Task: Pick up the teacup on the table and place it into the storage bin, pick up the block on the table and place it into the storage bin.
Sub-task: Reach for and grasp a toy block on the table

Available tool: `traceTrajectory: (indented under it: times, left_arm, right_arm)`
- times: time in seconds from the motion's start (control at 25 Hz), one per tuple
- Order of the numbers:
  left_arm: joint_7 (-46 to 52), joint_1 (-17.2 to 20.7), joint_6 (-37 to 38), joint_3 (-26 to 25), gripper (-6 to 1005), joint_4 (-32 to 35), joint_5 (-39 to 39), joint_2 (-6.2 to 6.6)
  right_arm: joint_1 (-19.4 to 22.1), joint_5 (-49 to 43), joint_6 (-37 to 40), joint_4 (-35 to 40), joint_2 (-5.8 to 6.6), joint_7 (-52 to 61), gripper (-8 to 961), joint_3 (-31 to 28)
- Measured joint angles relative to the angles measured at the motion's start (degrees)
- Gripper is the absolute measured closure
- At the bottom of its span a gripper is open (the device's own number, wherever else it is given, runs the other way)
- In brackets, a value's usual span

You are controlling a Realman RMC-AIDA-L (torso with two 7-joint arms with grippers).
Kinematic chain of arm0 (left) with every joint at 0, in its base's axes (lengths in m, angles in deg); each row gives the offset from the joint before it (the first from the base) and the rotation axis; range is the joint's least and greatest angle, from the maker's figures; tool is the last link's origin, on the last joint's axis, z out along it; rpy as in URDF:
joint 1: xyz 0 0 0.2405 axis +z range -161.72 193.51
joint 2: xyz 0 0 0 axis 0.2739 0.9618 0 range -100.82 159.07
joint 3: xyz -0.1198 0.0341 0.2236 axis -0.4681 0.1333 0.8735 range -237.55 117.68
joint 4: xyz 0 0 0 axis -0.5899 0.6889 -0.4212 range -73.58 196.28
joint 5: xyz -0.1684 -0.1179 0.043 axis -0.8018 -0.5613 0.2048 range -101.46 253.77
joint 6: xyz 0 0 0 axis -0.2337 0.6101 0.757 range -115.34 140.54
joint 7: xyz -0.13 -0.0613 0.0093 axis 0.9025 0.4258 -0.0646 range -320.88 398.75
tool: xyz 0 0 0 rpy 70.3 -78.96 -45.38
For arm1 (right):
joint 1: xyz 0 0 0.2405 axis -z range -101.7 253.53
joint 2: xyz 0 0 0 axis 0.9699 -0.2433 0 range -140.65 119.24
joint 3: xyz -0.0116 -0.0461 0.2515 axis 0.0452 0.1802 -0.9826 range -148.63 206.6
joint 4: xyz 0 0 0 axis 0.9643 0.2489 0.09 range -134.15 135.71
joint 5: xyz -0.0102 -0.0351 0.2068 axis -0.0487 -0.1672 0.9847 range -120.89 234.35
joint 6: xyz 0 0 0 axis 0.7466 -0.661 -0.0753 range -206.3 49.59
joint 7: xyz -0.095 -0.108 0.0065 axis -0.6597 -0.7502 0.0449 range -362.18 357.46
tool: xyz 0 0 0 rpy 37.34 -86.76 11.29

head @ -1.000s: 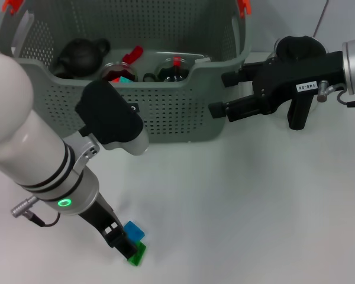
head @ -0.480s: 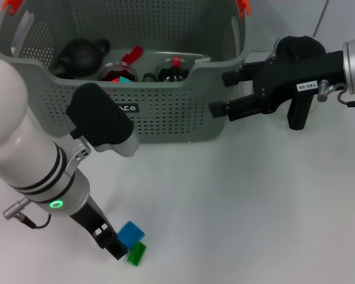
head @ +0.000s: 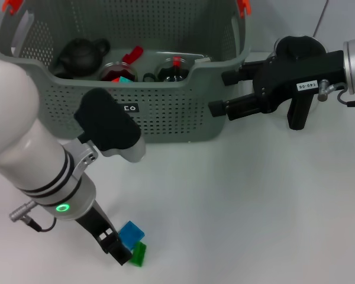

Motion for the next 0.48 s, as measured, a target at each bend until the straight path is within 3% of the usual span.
traceTrajectory:
  times: [0.48]
  left_arm:
    - [1.05,-0.98,0.79,2.48,50,-1.42,-2.00,-0.14]
  right_arm:
    - [0.17,0.01,0.29,0.00,0.00,-0.02,26,0.00]
